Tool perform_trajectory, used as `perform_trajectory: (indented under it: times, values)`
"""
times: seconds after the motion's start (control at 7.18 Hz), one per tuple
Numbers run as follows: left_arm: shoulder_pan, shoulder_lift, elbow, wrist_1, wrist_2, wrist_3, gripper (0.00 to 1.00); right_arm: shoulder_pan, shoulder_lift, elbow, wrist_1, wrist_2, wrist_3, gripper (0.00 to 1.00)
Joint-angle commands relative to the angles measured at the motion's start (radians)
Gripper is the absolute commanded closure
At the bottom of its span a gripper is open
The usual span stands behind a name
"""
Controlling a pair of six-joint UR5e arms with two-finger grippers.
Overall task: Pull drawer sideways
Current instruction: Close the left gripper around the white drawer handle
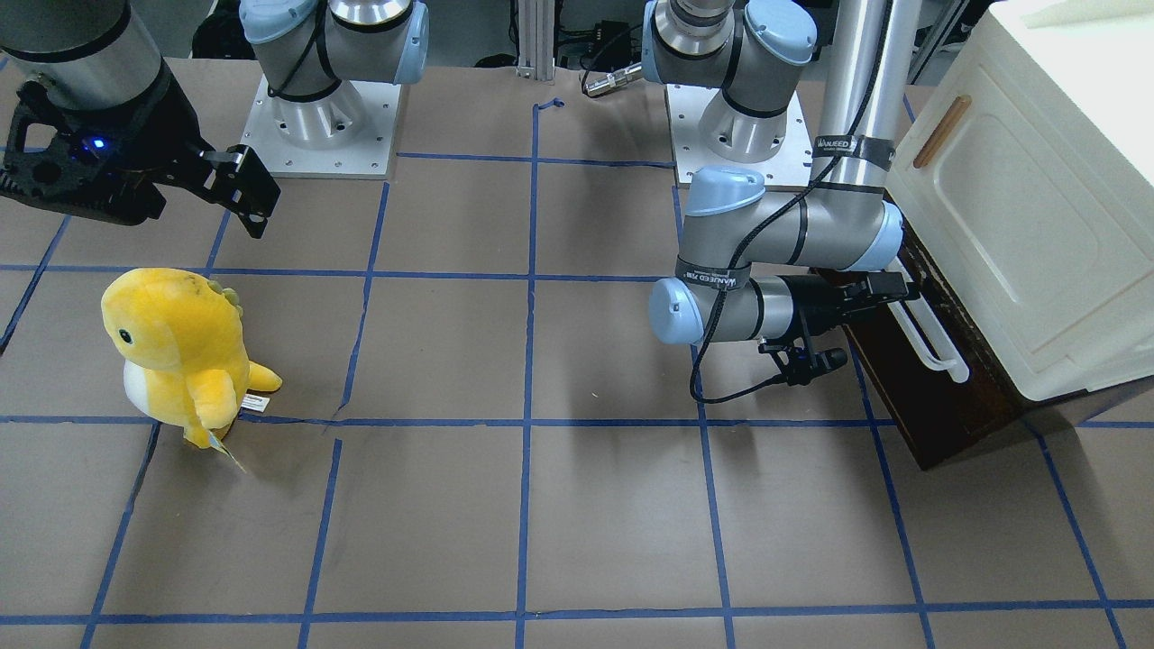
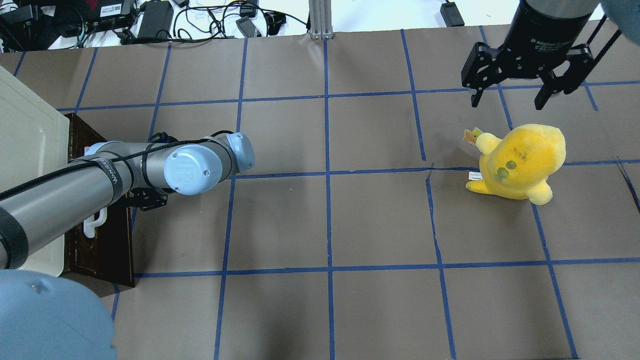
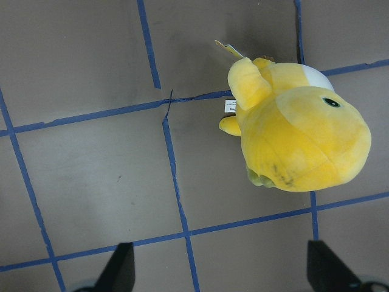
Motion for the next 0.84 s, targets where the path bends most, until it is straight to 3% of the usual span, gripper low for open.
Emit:
perform_trajectory:
  times: [0.0,0.28,0.7]
  values:
    - [0.000,0.003,-0.001,0.000,0.002,0.000,0.52,0.000,0.000,0.000,0.000,0.000,0.000,0.00]
    - [0.000,0.006,-0.002,-0.008,0.002,0.000,0.79,0.000,0.000,0.000,0.000,0.000,0.000,0.00]
    - [-0.009,0.012,-0.001,-0.009,0.002,0.000,0.84,0.000,0.000,0.000,0.000,0.000,0.000,0.00]
